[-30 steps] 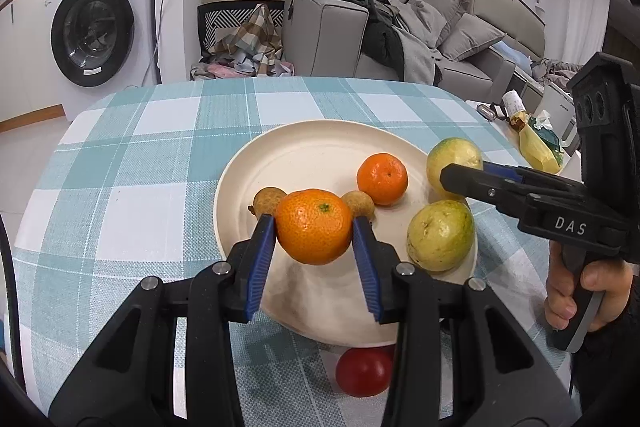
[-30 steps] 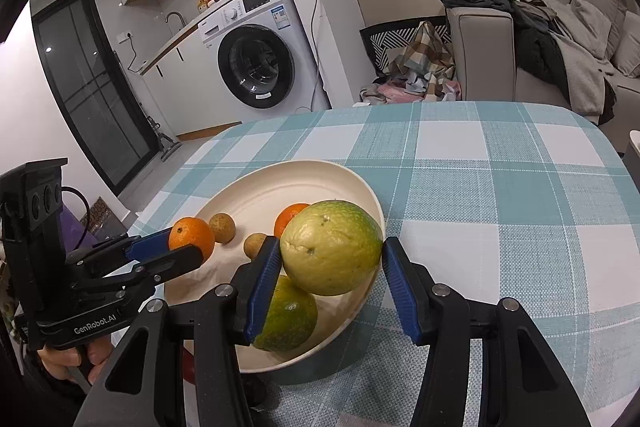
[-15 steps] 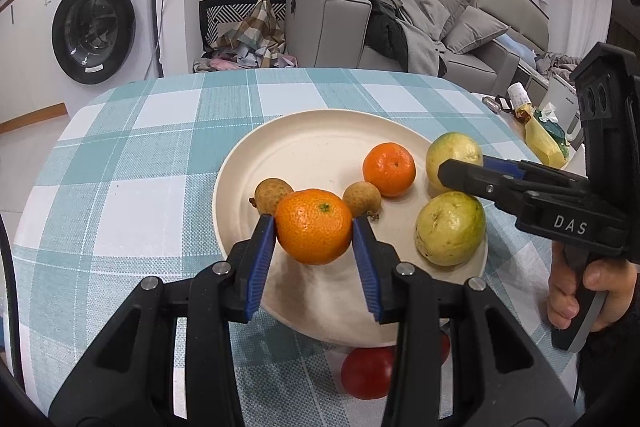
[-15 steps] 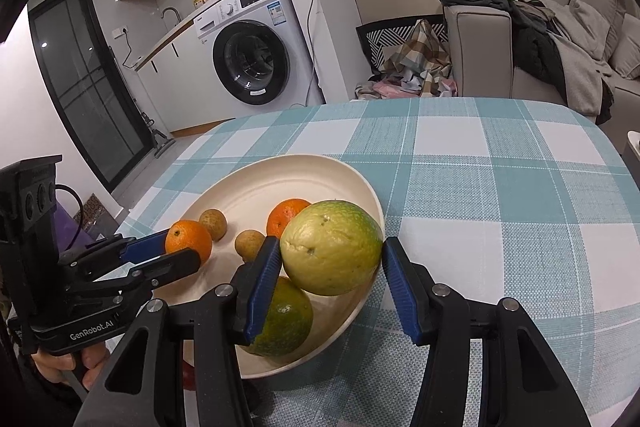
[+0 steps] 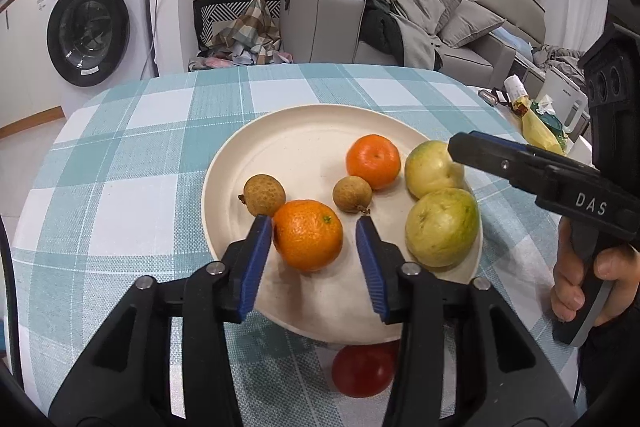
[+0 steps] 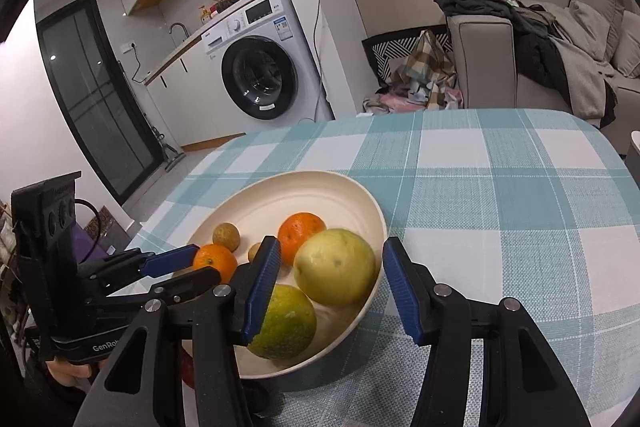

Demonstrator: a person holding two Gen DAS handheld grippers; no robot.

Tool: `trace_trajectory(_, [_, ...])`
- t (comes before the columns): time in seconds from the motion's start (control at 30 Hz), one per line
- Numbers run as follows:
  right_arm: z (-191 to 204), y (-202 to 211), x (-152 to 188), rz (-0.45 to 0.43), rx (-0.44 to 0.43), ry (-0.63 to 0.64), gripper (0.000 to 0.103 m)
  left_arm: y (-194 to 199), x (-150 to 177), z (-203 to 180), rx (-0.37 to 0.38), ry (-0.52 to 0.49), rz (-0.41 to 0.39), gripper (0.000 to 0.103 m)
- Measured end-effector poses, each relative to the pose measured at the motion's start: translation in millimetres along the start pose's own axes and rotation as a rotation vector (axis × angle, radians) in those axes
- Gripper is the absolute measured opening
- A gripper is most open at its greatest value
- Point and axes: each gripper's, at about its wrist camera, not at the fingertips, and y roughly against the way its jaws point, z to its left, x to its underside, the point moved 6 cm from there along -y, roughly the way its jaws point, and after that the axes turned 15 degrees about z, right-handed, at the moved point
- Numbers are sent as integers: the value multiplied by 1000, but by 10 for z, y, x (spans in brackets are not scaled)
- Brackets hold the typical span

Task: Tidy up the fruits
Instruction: 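Carry the guava and orange onto the cream plate and open both grippers, then withdraw both grippers from the plate toward the remaining fruit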

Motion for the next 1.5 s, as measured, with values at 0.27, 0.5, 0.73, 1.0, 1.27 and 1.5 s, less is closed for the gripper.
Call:
trace_trajectory(0.27, [11,96,73,-7,41,-9,75,178,51,99,8,65,-21,85])
trace_trajectory(0.5, [63,214,274,-8,70,-18,98,389,188,157,-28,92,-46,102])
trace_trajectory(0.73, [112,318,517,10,86,-4,103,521,417,72,-30,85,-40,102])
trace_trajectory(1.0, [218,234,691,103,76,45,103,526,647,16,-34,69,-8,102])
trace_trajectory(1.27, [380,141,827,169,93,124,103,473,715,-17,-42,57,23,102])
trace_trajectory(1.5, [398,98,909,219,95,147,103,408,737,-62,-56,32,45,102])
